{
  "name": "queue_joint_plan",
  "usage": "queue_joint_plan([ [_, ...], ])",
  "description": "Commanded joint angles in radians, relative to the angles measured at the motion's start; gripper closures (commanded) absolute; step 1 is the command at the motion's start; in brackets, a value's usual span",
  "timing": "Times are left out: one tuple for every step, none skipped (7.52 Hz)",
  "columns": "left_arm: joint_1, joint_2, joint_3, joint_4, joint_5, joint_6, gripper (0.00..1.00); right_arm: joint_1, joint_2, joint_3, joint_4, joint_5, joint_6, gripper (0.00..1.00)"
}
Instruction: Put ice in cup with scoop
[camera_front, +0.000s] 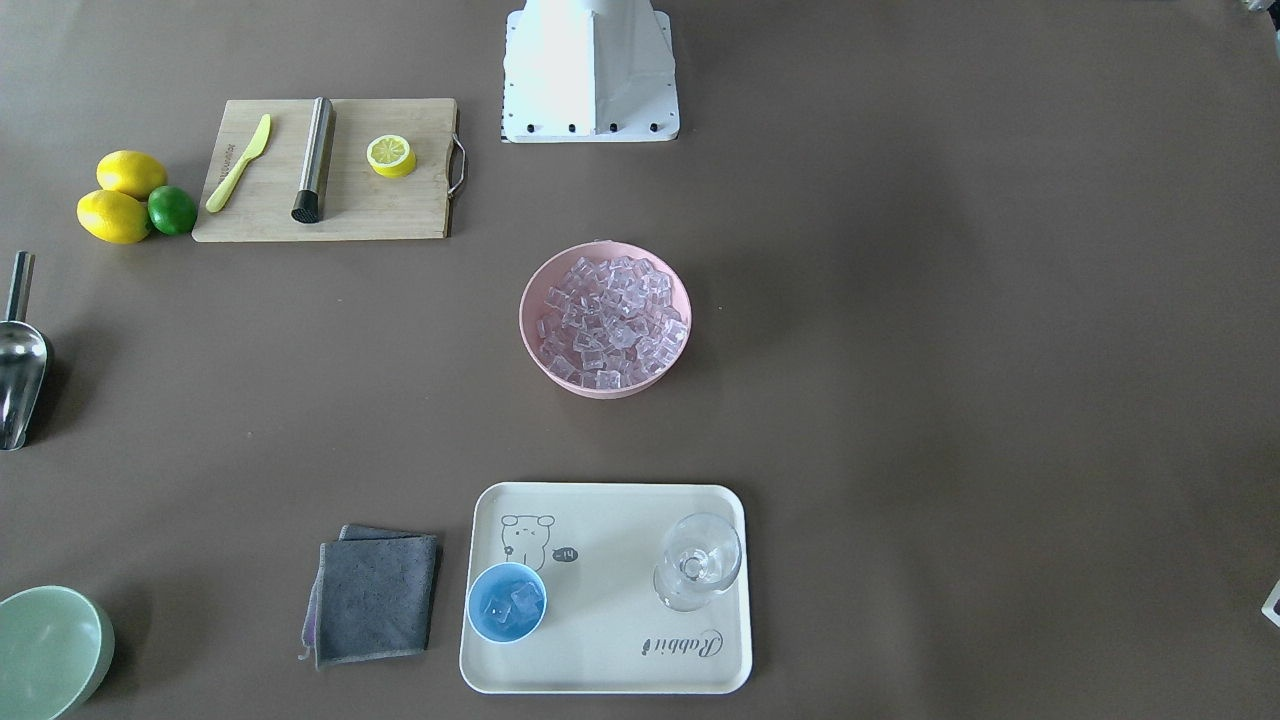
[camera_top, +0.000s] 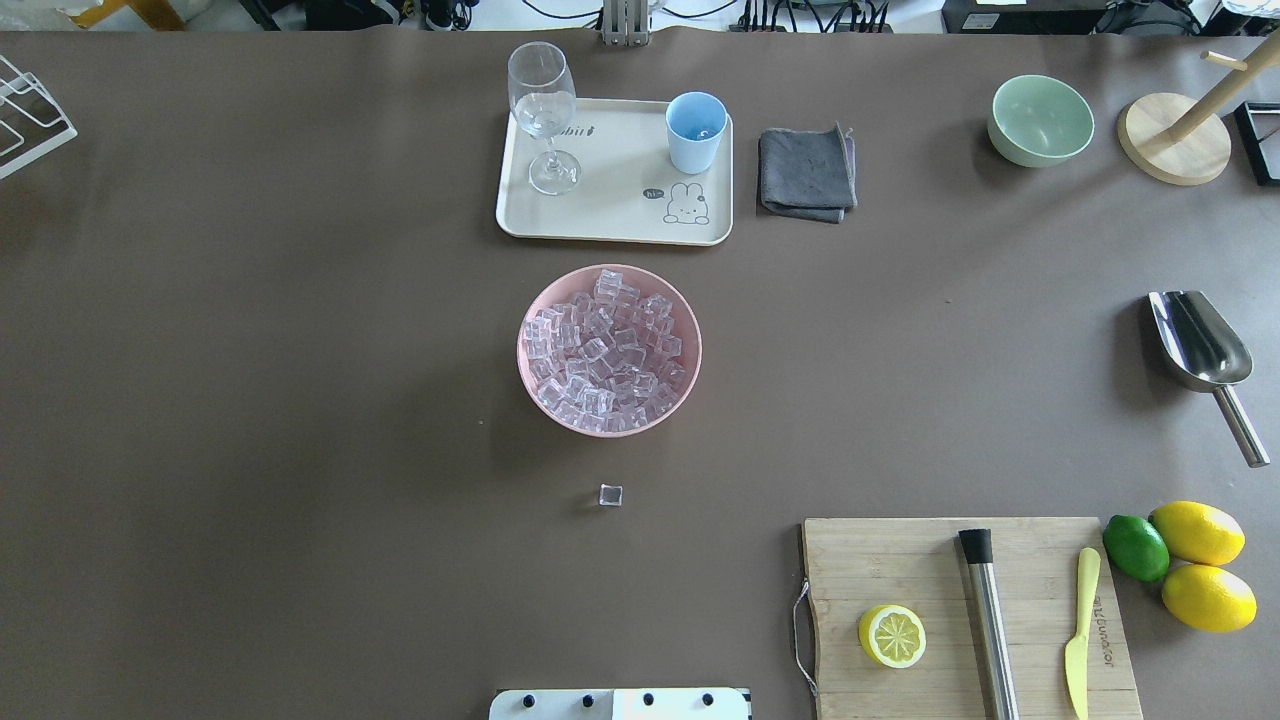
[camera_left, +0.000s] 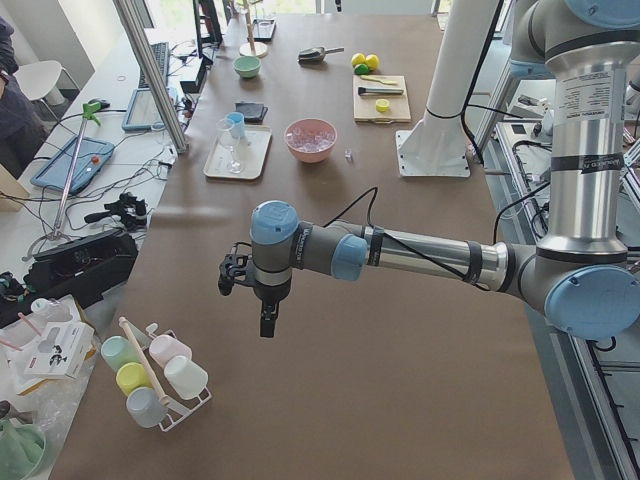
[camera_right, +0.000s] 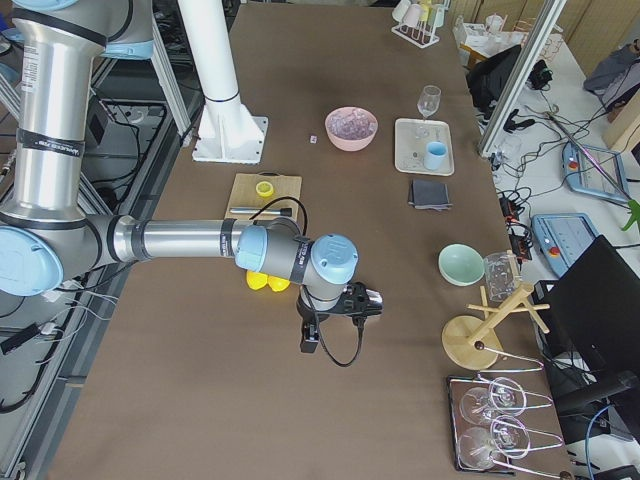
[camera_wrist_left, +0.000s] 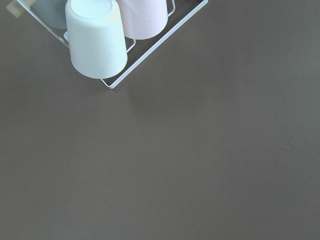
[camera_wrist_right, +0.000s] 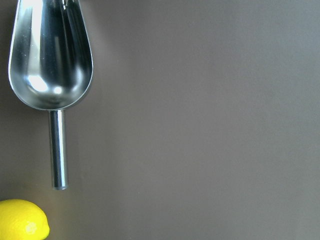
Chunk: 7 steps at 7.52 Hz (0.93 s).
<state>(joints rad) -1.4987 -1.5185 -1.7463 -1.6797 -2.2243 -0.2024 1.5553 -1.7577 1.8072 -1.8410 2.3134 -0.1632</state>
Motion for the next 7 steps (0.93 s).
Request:
queue_joint_plan([
  [0.000, -0.002, 0.014, 0.000, 0.000, 0.000, 0.01, 0.000, 0.001, -0.005, 0.002, -0.002, -0.002, 0.00],
  [0.000, -0.002, 0.013, 0.000, 0.000, 0.000, 0.01, 0.000, 0.003, -0.008, 0.008, -0.003, -0.001, 0.00],
  [0.000, -0.002, 0.010, 0.000, 0.000, 0.000, 0.01, 0.000, 0.003, -0.005, 0.008, 0.001, 0.002, 0.00],
  [-0.001, -0.002, 0.005, 0.000, 0.000, 0.000, 0.01, 0.000, 0.003, -0.005, 0.008, -0.002, -0.001, 0.00],
  [0.000, -0.002, 0.004, 0.002, 0.000, 0.000, 0.01, 0.000, 0.003, -0.008, 0.008, -0.002, -0.002, 0.00],
  [-0.001, -0.002, 0.007, 0.000, 0.000, 0.000, 0.01, 0.000, 0.003, -0.008, 0.008, -0.002, -0.002, 0.00],
  [-0.002, 0.000, 0.008, 0.002, 0.000, 0.000, 0.01, 0.000, 0.001, -0.005, 0.009, 0.000, -0.004, 0.00],
])
